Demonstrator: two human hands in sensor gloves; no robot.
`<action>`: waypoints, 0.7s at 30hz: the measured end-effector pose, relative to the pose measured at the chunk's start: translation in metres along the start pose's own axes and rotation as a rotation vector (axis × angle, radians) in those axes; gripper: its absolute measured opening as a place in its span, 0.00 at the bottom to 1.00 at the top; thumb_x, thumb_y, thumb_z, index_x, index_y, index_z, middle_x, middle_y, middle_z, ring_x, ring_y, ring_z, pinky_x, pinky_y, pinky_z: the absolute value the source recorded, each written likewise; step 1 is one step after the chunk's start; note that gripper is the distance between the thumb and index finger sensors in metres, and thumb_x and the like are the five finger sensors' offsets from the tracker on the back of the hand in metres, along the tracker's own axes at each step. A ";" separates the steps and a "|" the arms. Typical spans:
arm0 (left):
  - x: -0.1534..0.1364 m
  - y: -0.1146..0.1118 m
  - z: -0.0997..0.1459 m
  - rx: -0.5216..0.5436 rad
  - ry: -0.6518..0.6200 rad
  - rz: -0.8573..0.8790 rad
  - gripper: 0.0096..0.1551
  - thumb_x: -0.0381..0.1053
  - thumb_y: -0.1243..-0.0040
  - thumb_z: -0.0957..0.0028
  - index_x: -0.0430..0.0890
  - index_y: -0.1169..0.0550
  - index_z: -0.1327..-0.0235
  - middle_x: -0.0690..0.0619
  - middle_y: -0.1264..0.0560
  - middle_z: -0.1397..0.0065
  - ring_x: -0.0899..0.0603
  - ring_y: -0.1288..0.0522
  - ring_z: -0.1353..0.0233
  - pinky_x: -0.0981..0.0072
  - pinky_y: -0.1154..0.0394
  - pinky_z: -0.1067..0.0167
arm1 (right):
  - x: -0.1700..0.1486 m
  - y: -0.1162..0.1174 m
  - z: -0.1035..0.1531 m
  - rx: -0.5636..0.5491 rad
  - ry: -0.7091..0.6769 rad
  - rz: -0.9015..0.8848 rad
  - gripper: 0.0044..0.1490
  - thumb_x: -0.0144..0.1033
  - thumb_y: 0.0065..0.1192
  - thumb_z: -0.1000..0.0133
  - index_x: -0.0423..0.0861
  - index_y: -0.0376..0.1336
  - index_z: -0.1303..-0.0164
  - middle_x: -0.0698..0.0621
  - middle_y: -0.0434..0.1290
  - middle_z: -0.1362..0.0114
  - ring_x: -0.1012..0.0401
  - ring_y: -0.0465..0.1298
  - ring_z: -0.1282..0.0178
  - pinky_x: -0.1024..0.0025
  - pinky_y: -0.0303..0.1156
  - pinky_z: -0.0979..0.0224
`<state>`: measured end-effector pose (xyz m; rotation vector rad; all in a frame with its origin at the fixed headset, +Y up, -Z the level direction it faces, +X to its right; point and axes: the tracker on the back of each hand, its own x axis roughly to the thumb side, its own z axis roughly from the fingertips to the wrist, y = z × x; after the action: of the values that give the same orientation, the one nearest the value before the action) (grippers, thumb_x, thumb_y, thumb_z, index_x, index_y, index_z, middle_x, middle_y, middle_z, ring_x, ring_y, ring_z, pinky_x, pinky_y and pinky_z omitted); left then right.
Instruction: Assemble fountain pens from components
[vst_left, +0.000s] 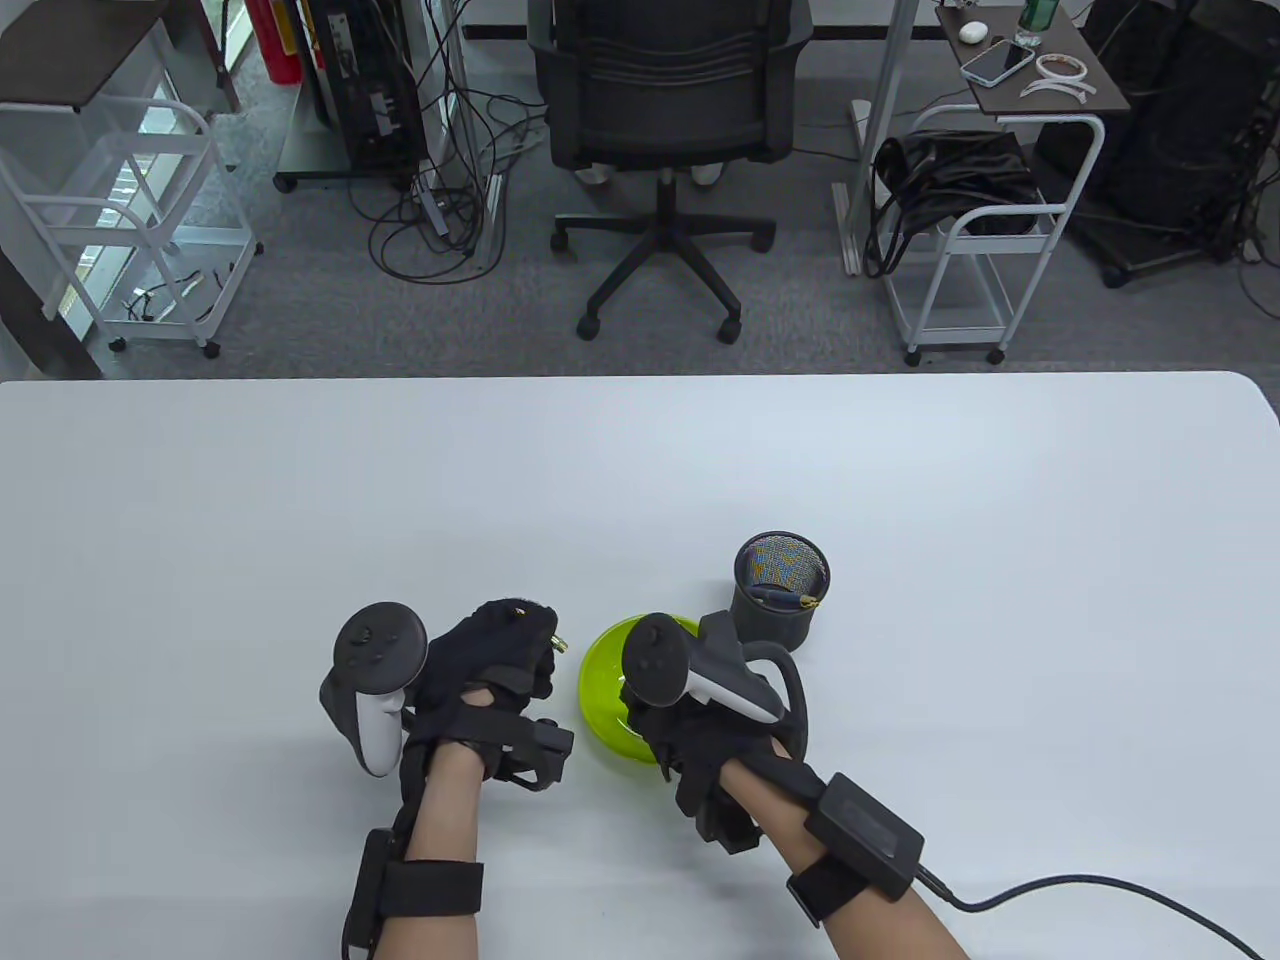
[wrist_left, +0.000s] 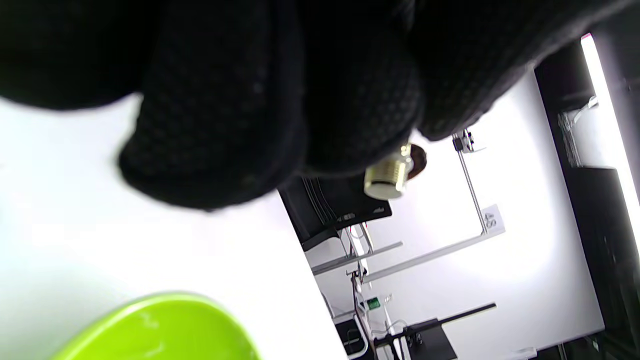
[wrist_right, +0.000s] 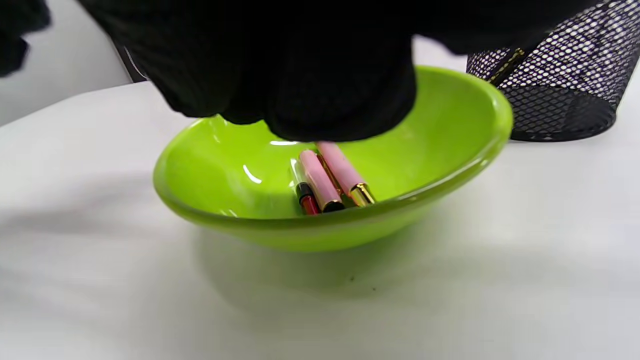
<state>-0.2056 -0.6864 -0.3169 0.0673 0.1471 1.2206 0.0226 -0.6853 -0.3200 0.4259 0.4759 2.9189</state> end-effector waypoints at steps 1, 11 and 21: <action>-0.003 0.003 -0.001 0.005 0.007 0.023 0.23 0.55 0.33 0.48 0.39 0.16 0.52 0.49 0.13 0.62 0.45 0.13 0.67 0.49 0.18 0.67 | 0.003 0.002 -0.004 -0.006 0.019 0.029 0.26 0.45 0.69 0.49 0.52 0.74 0.40 0.46 0.76 0.35 0.58 0.82 0.66 0.63 0.79 0.69; -0.007 0.003 -0.004 -0.029 0.031 0.047 0.23 0.55 0.33 0.47 0.39 0.16 0.51 0.49 0.14 0.61 0.45 0.13 0.65 0.49 0.19 0.65 | 0.010 0.014 -0.023 0.083 0.125 0.206 0.25 0.46 0.69 0.50 0.55 0.75 0.43 0.48 0.78 0.41 0.62 0.80 0.73 0.65 0.79 0.72; -0.008 0.002 -0.004 -0.037 0.051 0.028 0.23 0.55 0.33 0.47 0.39 0.16 0.51 0.48 0.13 0.61 0.45 0.13 0.66 0.48 0.19 0.65 | 0.000 0.025 -0.033 0.111 0.191 0.220 0.27 0.47 0.70 0.50 0.52 0.75 0.42 0.50 0.80 0.46 0.59 0.80 0.72 0.63 0.79 0.71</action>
<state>-0.2104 -0.6933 -0.3202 0.0062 0.1685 1.2535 0.0099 -0.7182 -0.3416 0.2252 0.6590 3.1740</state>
